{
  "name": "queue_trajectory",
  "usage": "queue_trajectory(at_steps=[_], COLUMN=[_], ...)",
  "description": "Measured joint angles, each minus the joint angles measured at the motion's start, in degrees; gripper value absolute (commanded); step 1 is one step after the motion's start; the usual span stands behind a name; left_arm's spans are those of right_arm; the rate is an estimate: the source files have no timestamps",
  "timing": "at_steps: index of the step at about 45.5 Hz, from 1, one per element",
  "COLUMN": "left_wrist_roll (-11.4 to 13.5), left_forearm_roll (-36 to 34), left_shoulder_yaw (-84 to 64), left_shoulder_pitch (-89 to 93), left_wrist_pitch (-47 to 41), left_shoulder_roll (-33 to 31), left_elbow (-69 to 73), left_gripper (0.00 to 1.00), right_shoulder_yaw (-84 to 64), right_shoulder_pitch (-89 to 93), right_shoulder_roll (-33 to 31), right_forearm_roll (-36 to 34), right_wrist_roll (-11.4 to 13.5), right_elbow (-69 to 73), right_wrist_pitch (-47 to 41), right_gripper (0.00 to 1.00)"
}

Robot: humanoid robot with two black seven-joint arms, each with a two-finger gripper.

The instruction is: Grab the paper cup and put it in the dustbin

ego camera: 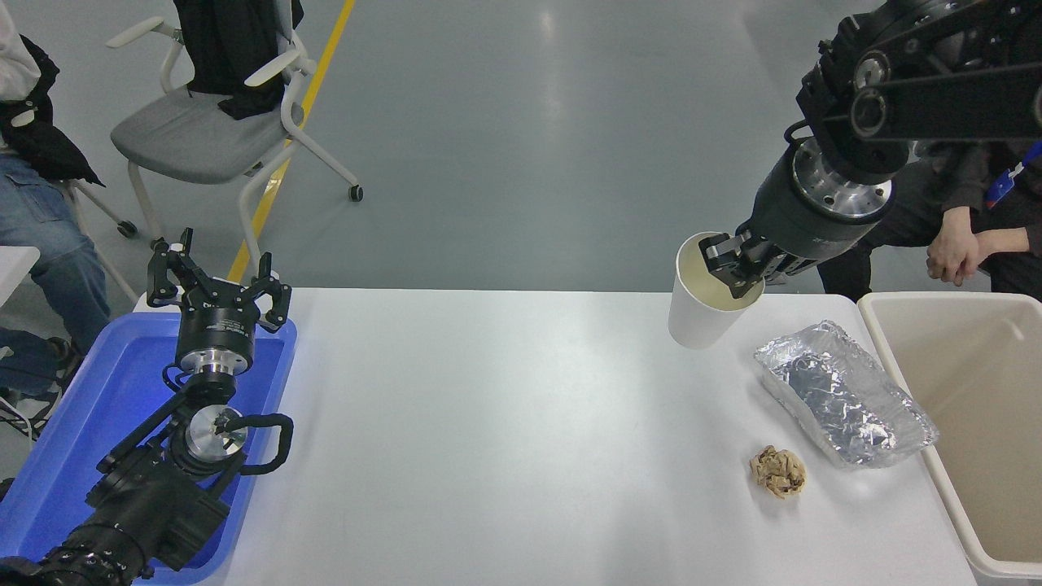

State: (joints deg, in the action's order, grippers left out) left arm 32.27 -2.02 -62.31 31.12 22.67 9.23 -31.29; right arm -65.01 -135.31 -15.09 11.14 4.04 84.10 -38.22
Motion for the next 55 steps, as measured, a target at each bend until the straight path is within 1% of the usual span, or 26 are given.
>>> queue_trajectory(at_steps=[5, 13, 24, 30, 36, 43, 55], left_wrist_roll=[0.0, 0.0, -0.01, -0.01, -0.01, -0.01, -0.01], left_forearm_roll=[0.0, -0.01, 0.0, 0.0, -0.01, 0.01, 0.0], left_shoulder_yaw=[0.0, -0.01, 0.0, 0.0, 0.0, 0.01, 0.01], left_shoulder_pitch=[0.0, 0.02, -0.01, -0.01, 0.0, 0.01, 0.07], left_wrist_pitch=[0.0, 0.0, -0.01, -0.01, -0.01, 0.0, 0.01], left_shoulder_roll=[0.0, 0.0, -0.01, 0.01, 0.01, 0.0, 0.0], left_elbow=[0.0, -0.03, 0.01, 0.0, 0.0, 0.0, -0.01], left_gripper=[0.99, 0.99, 0.99, 0.99, 0.99, 0.99, 0.99], right_shoulder_yaw=[-0.37, -0.78, 0.41, 2.22, 4.63, 7.29, 17.22], right_shoulder_pitch=[1.39, 6.59, 17.28, 24.89, 32.8, 41.88, 60.26], right_shoulder_roll=[-3.09, -11.68, -25.43, -29.76, -31.95, -33.2, -31.25], right_forearm_roll=[3.37, 12.54, 28.28, 33.5, 36.17, 37.79, 38.18], right_wrist_roll=[-0.01, -0.06, -0.38, -0.8, -1.47, -1.83, -1.69], right_elbow=[-0.38, -3.51, -13.69, -21.26, -28.61, -35.81, -46.8], right_wrist_pitch=[-0.06, 0.07, 1.15, 2.83, 5.0, 9.81, 20.21], right_gripper=[0.0, 0.0, 0.0, 0.0, 0.0, 0.0, 0.0])
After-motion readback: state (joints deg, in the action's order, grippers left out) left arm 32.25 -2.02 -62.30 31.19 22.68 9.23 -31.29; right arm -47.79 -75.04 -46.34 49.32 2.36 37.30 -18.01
